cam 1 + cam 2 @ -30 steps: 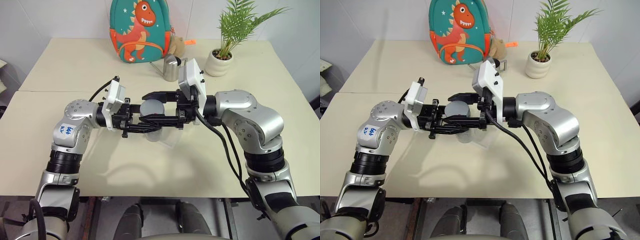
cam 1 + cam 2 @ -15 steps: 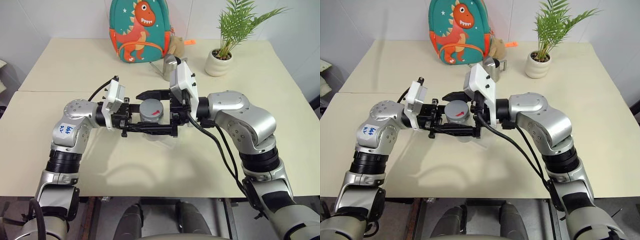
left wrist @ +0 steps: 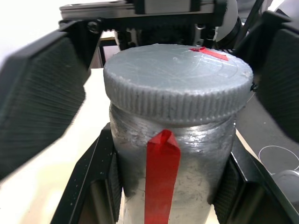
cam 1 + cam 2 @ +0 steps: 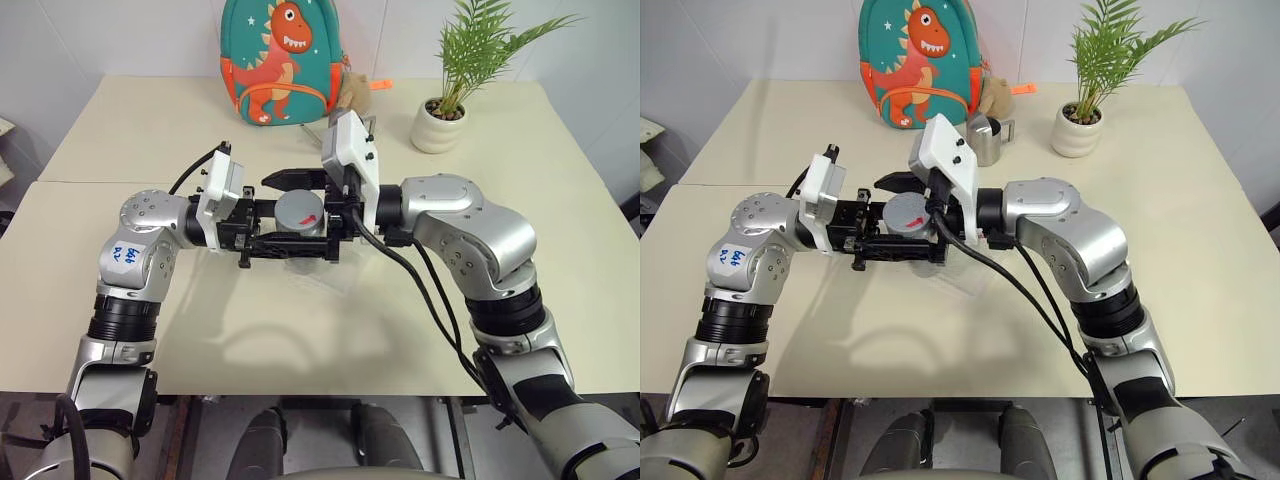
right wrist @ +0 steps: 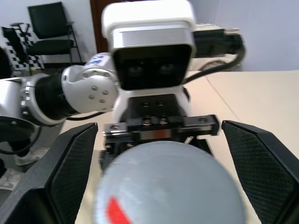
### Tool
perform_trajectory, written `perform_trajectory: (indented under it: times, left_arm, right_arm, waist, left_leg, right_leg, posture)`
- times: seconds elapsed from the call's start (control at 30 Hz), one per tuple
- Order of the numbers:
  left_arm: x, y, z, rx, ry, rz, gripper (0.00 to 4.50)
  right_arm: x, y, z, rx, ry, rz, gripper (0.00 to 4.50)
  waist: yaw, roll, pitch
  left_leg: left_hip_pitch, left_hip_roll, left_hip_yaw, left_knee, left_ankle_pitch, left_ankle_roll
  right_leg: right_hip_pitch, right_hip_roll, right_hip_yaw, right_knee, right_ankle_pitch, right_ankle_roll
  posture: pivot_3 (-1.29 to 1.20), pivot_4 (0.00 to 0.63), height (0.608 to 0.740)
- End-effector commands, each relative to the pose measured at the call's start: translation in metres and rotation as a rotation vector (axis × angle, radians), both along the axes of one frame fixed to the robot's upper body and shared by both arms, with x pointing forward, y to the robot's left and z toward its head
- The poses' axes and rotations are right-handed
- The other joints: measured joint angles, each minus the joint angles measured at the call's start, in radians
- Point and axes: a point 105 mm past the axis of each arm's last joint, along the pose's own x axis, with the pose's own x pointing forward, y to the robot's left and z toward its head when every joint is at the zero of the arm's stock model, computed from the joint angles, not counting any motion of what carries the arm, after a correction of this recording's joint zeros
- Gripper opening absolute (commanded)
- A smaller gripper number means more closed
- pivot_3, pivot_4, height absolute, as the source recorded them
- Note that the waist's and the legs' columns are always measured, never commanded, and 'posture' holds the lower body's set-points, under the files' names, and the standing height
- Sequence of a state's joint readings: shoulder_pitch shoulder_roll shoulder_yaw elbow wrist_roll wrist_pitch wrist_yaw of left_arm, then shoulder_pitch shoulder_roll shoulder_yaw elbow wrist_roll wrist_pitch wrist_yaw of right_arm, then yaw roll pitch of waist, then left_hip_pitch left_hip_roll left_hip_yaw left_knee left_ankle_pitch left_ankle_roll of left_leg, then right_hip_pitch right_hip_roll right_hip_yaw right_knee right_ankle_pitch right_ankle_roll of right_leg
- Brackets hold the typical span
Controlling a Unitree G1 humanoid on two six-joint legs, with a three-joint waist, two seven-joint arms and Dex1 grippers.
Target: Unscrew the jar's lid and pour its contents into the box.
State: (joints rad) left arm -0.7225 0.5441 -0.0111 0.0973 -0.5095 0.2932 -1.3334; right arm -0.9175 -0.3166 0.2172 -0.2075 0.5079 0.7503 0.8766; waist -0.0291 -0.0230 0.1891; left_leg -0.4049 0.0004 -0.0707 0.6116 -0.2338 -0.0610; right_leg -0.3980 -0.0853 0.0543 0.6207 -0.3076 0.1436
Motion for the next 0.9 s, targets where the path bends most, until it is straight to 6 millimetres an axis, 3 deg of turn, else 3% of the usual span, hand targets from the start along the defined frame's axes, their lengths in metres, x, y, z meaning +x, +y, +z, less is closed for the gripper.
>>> perform_trajectory:
  times: [0.03, 0.33, 0.9]
  left_arm:
    - [-0.002, 0.000, 0.008, -0.016, -0.043, -0.016, 1.98]
    - [-0.003, 0.003, 0.003, -0.012, -0.029, -0.024, 1.98]
    - [-0.003, 0.017, 0.003, -0.007, 0.011, 0.000, 1.98]
  right_arm:
    - [0.000, 0.003, 0.014, 0.029, -0.051, -0.006, 4.46]
    - [0.011, -0.002, 0.019, 0.033, -0.060, -0.059, 4.46]
    - [0.015, -0.035, 0.018, 0.000, -0.046, -0.167, 4.46]
  waist:
    - [-0.001, 0.000, 0.000]
    - [0.000, 0.000, 0.000]
    - [0.000, 0.000, 0.000]
  left_leg:
    - [0.000, 0.000, 0.000, 0.000, 0.000, 0.000]
    - [0.000, 0.000, 0.000, 0.000, 0.000, 0.000]
    - [0.000, 0.000, 0.000, 0.000, 0.000, 0.000]
  right_leg:
    - [0.000, 0.000, 0.000, 0.000, 0.000, 0.000]
    - [0.000, 0.000, 0.000, 0.000, 0.000, 0.000]
    - [0.000, 0.001, 0.000, 0.000, 0.000, 0.000]
  posture:
    - [0.00, 0.150, 0.740]
    - [0.00, 0.150, 0.740]
    - [0.00, 0.150, 0.740]
